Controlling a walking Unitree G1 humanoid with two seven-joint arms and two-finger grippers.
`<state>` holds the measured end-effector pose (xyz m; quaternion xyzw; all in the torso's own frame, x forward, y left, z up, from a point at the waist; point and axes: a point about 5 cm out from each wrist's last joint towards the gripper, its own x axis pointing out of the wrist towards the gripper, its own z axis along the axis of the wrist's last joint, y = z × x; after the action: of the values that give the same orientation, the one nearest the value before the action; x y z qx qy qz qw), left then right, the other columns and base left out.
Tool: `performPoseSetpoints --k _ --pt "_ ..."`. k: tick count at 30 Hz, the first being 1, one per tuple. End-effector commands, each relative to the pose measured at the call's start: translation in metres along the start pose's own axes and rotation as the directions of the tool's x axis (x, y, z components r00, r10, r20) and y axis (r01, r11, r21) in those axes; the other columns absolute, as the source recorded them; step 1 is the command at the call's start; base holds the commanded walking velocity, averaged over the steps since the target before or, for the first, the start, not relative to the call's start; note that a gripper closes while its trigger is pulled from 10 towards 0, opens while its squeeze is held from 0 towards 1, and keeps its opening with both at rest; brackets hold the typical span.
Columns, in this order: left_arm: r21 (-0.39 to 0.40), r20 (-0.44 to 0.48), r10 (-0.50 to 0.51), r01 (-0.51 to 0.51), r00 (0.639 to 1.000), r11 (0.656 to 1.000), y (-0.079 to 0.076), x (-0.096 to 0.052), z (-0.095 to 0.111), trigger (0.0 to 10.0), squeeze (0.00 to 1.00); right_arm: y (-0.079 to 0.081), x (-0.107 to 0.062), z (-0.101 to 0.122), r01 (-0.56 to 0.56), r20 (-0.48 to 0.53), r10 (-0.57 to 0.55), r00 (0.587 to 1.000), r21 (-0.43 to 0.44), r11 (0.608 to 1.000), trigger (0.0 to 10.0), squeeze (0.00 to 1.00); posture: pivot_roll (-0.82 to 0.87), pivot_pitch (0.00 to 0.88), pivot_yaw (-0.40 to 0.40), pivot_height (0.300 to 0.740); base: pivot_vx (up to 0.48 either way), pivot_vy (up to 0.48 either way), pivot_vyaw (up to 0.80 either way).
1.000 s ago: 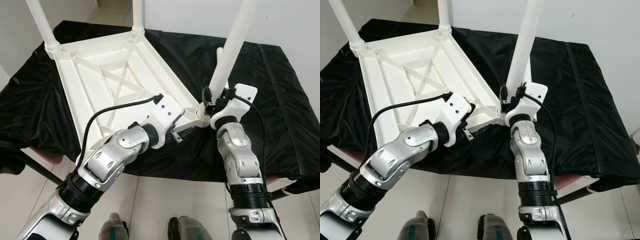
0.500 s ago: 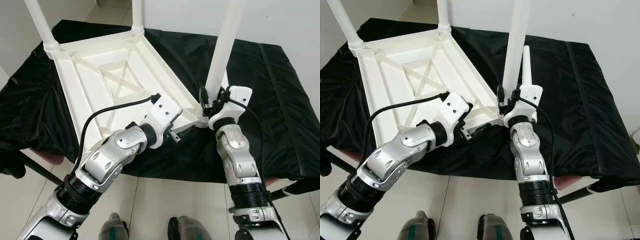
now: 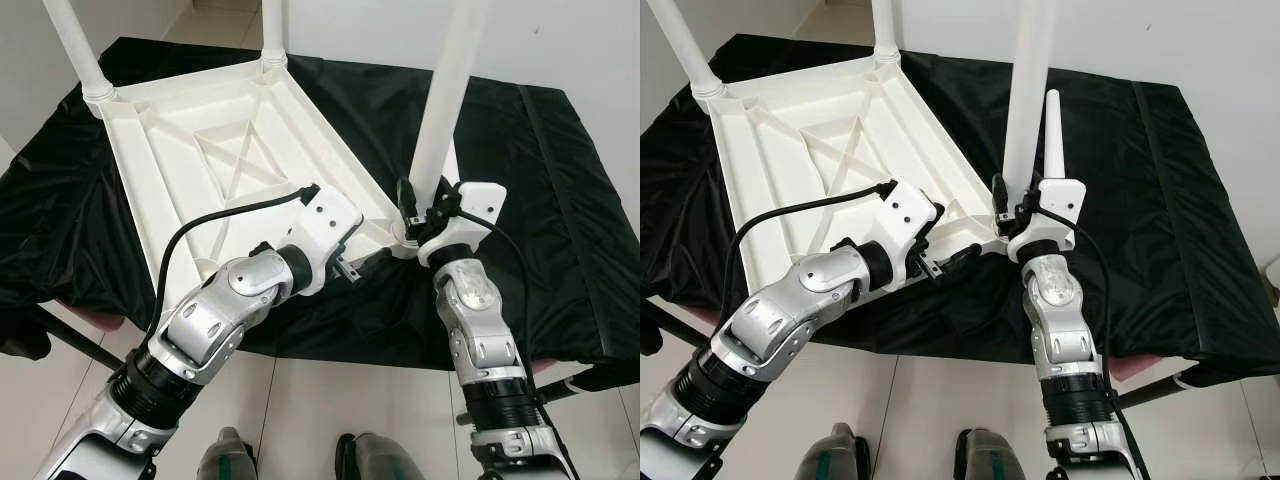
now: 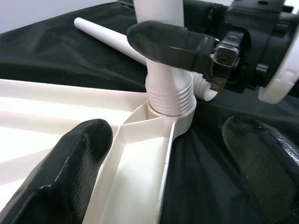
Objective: Building children table
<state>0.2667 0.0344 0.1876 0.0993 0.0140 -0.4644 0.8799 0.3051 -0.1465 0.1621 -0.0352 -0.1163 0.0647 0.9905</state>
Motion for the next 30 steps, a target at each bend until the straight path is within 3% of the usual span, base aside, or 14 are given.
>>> performPoseSetpoints --k 1,11,14,16,22,30 --pt "-0.008 0.01 -0.097 0.097 0.995 0.995 -0.007 -0.002 0.003 10.0 0.0 -0.005 -0.015 -0.033 0.005 -0.157 -0.004 0.988 0.006 1.0 10.0 0.0 -0.04 0.09 0.006 0.74 0.0 0.0 0.0" --pt "-0.008 0.015 -0.108 0.108 0.994 0.994 -0.008 -0.001 0.005 10.0 0.0 -0.01 -0.019 -0.04 -0.015 -0.158 0.012 0.987 -0.016 1.0 10.0 0.0 -0.04 0.089 0.008 0.74 0.0 0.0 0.0" --pt "-0.008 0.015 -0.109 0.109 0.994 0.994 -0.009 -0.002 0.005 10.0 0.0 -0.01 -0.021 -0.044 -0.009 -0.164 0.012 0.986 0.019 1.0 10.0 0.0 -0.04 0.086 0.009 0.74 0.0 0.0 0.0" --pt "-0.009 0.014 -0.111 0.111 0.994 0.994 -0.009 -0.002 0.006 10.0 0.0 -0.008 -0.024 -0.046 0.008 -0.168 0.01 0.986 0.105 0.994 10.0 0.0 -0.04 0.084 0.01 0.74 0.0 0.0 0.0" --pt "-0.008 0.014 -0.117 0.117 0.993 0.993 -0.01 -0.003 0.006 10.0 0.0 -0.009 -0.027 -0.052 0.059 -0.185 -0.017 0.983 0.224 0.973 10.0 0.0 -0.04 0.08 0.015 0.74 0.0 0.0 0.0" --pt "-0.008 0.012 -0.126 0.126 0.992 0.992 -0.011 -0.004 0.007 10.0 0.0 -0.014 -0.032 -0.059 0.114 -0.216 -0.055 0.975 0.275 0.955 10.0 0.0 -0.04 0.078 0.019 0.74 0.0 0.0 0.0"
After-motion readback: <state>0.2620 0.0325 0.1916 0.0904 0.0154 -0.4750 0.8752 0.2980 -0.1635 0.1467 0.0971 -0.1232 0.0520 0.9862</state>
